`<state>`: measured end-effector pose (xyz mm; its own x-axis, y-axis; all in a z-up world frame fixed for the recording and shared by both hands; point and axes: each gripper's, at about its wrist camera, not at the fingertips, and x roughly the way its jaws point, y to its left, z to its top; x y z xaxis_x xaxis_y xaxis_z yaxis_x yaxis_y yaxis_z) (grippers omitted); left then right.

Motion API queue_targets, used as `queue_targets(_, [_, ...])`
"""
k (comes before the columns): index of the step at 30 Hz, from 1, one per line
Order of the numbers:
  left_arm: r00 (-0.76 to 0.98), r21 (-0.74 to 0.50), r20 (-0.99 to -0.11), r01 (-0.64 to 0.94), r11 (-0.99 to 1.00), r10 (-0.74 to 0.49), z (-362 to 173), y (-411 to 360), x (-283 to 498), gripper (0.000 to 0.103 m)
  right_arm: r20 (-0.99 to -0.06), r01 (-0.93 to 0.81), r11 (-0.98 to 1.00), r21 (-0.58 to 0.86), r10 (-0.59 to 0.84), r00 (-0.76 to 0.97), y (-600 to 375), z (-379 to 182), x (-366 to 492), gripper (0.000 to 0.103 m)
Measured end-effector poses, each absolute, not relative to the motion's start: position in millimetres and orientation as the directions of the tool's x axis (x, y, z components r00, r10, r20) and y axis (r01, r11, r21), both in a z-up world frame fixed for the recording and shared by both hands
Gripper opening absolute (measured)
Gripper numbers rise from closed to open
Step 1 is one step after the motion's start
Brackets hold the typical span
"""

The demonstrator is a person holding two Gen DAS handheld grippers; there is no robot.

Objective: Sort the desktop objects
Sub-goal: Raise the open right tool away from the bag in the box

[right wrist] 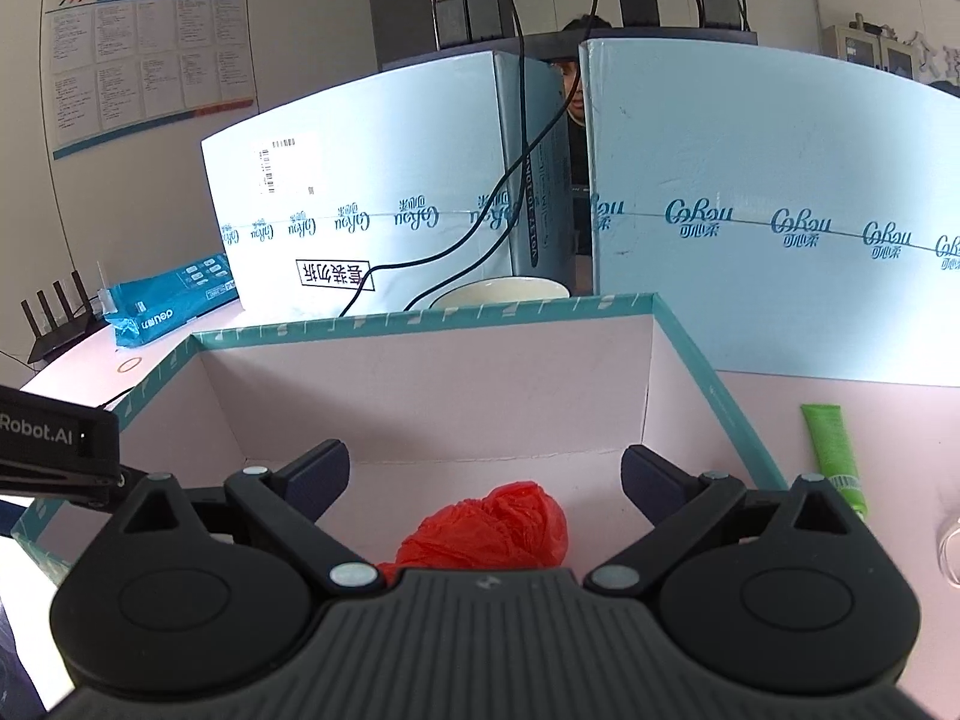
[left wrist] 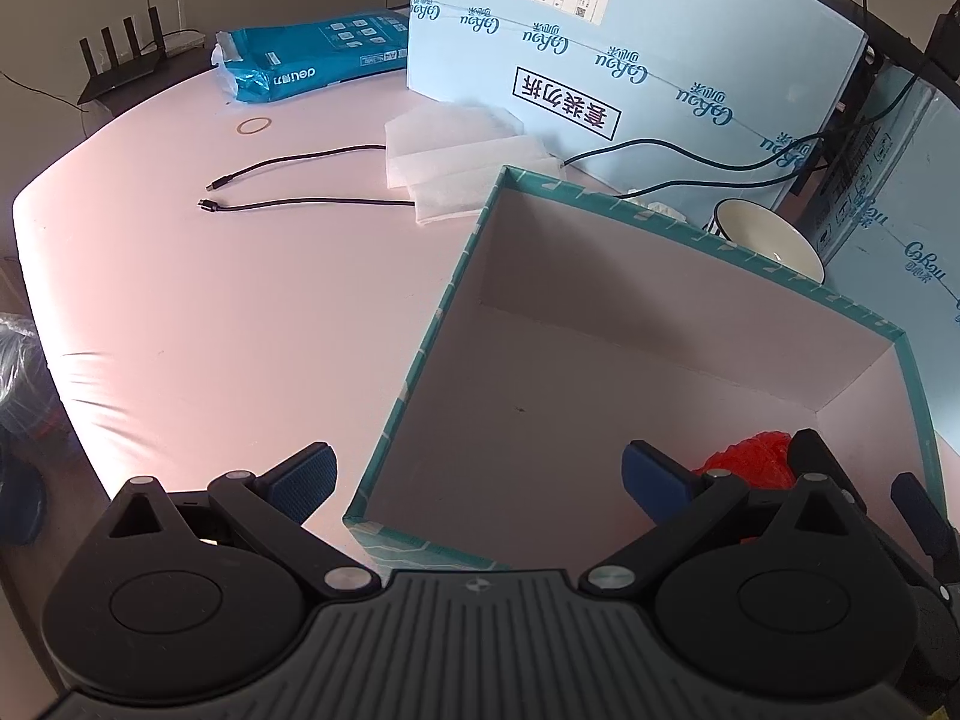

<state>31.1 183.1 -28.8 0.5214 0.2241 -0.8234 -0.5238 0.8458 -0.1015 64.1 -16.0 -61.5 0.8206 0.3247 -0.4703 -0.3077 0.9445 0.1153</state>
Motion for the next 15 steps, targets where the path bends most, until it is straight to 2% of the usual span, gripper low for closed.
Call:
queue_targets(8, [0.536,-0.096,-0.812,-0.511,0.854,0.23,-27,178,27,0.102,-0.417,-0.305,0.946,0.108,0.321,0.85,-19,-53,54,0.102])
queue_targets(15, [0.529,-0.086,-0.821,-0.49,0.868,0.217,-31,174,28,0.102,-0.425,-0.289,0.95,0.119,0.312,0.85,-23,-51,50,0.103])
